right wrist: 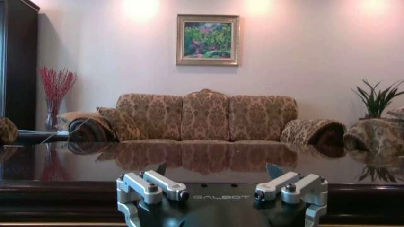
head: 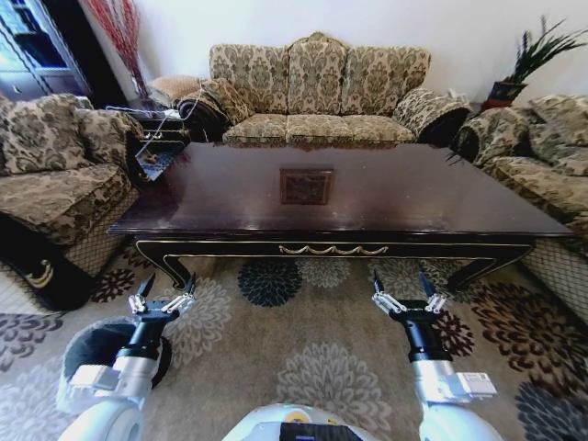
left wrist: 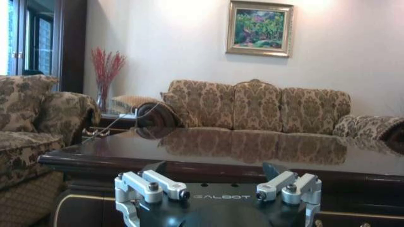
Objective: Move to the front of the table and place the trash on the table into the trash bin.
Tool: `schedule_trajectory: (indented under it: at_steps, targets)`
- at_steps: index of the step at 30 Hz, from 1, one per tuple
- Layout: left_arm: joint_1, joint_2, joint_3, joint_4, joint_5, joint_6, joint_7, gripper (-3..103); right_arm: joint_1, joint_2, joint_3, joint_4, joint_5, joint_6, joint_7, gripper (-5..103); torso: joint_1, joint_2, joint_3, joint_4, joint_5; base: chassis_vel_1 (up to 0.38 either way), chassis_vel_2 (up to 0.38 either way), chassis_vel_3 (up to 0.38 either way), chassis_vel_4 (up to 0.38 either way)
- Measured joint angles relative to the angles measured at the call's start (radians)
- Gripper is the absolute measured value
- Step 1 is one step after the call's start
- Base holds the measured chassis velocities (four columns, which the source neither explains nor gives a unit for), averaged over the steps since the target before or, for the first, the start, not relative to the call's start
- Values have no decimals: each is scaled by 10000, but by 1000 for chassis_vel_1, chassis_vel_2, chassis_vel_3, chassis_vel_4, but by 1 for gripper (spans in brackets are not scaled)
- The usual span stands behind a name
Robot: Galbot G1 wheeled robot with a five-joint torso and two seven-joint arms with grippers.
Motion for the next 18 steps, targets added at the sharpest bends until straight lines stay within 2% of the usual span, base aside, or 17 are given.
schedule_trajectory:
  at_steps: [6, 13, 18]
  targets:
    - [4, 5, -15, 5, -18, 12, -11, 100, 19, -5, -15, -18, 7, 0, 0, 100, 61, 162, 97, 0, -1, 0, 0, 0, 0]
    - [9, 10, -24, 11, -29, 23, -18, 100, 28, -10, -23, -31, 12, 2, 0, 100, 131, 503, 370, 0, -1, 0, 0, 0, 0]
    - [11, 13, -28, 14, -32, 26, -22, 100, 31, -12, -26, -34, 15, 2, 1, 100, 145, 614, 468, 0, -1, 0, 0, 0, 0]
